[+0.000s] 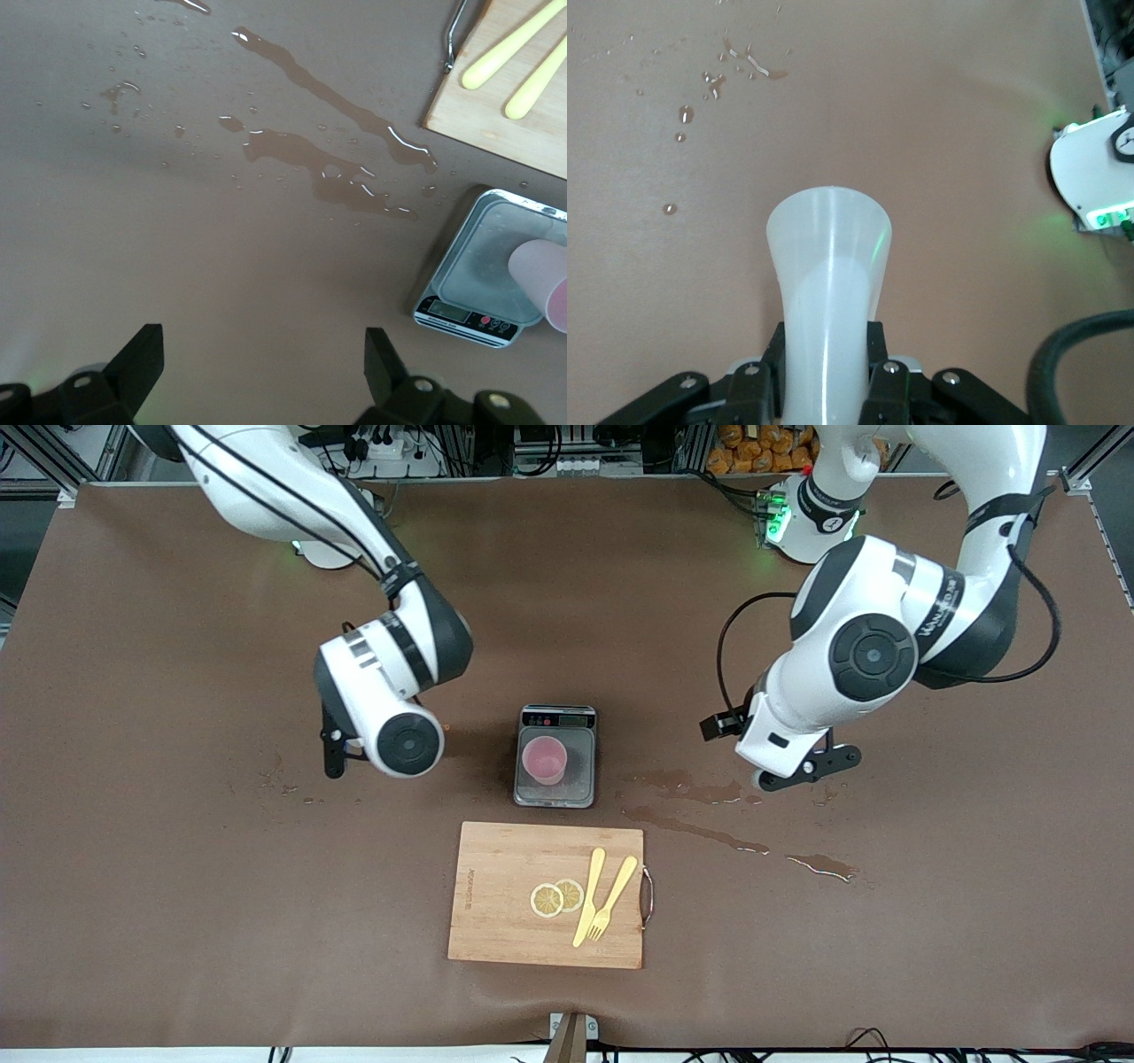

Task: Add sauce to pink cup with both arms
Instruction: 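Release the cup and raise the left gripper while the right gripper carries the bottle over, then tilt the bottle over the pink cup with the right gripper to pour sauce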

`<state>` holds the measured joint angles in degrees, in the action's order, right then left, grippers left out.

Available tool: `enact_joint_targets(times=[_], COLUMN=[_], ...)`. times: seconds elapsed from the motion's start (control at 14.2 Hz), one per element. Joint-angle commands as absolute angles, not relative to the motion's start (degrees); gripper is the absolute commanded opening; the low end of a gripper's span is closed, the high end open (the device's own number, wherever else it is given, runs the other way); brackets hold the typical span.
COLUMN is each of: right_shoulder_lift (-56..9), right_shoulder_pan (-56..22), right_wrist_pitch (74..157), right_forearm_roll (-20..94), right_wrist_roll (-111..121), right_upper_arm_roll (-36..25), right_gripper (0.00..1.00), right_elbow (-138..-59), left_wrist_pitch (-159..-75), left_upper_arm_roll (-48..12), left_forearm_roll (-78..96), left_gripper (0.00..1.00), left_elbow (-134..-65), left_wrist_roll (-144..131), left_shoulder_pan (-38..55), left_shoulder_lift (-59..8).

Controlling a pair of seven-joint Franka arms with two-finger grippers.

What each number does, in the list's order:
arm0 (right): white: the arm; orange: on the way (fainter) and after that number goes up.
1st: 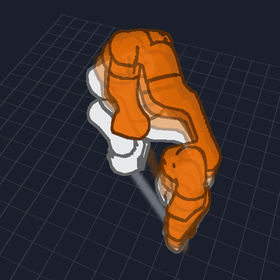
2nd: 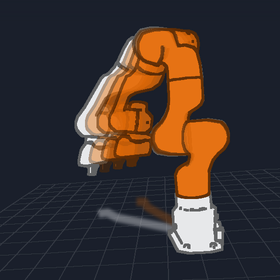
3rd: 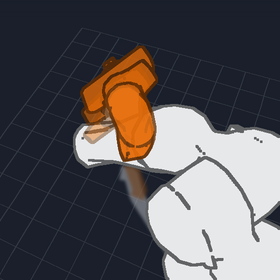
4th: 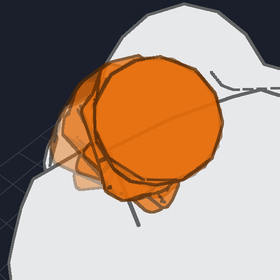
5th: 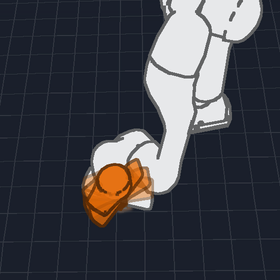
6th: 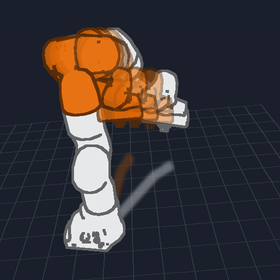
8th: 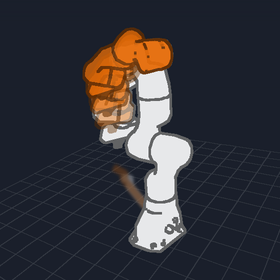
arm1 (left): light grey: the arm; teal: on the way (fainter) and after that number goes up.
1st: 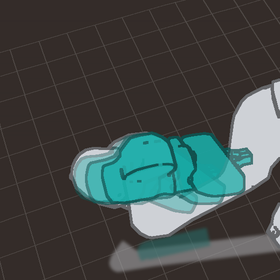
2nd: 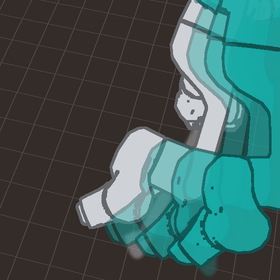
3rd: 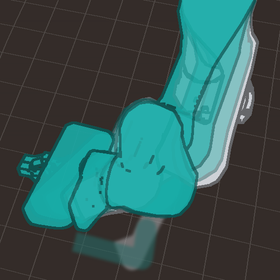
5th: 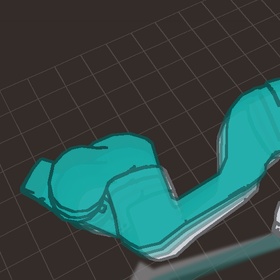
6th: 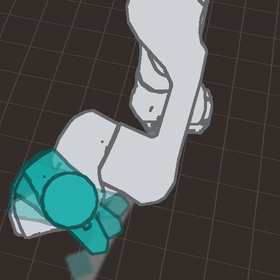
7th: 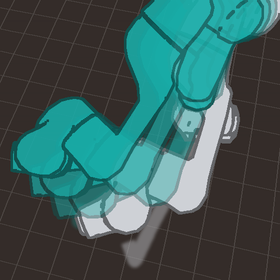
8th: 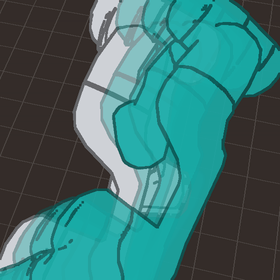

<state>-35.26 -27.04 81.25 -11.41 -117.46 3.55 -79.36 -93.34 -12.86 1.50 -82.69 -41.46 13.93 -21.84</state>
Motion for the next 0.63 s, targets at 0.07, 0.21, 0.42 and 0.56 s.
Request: enact_joint_targets(times=[0.07, 0.21, 0.42, 0.56], right_shoulder_lift=[-35.3, -36.6, -36.7, -37.3], right_shoulder_pan=[-29.0, -31.5, -36.9, -39.0], right_wrist_pitch=[76.3, 73.6, 72.6, 71.0], right_forearm_roll=[-13.5, -15.5, -25.0, -30.6], right_wrist_roll=[-120.8, -122.6, -124.0, -123.9], right_upper_arm_roll=[3.2, 3.1, 3.1, 3.1], right_gripper=[0.33, 0.33, 0.33, 0.33], right_elbow=[-75.0, -71.1, -70.2, -70.2], left_wrist_pitch=[-92.5, -92.7, -92.5, -92.5], left_upper_arm_roll=[-13.2, -13.2, -13.1, -13.2], left_forearm_roll=[2.1, 1.7, 1.7, 1.7], left_gripper=[1.00, 1.00, 1.00, 1.00], left_elbow=[-84.5, -84.5, -84.9, -84.7], left_wrist_roll=[-38.0, -33.9, -32.0, -28.8], left_shoulder_pan=[11.5, 11.2, 9.7, 8.1], left_shoulder_lift=[-17.1, -15.5, -10.5, -9.3])
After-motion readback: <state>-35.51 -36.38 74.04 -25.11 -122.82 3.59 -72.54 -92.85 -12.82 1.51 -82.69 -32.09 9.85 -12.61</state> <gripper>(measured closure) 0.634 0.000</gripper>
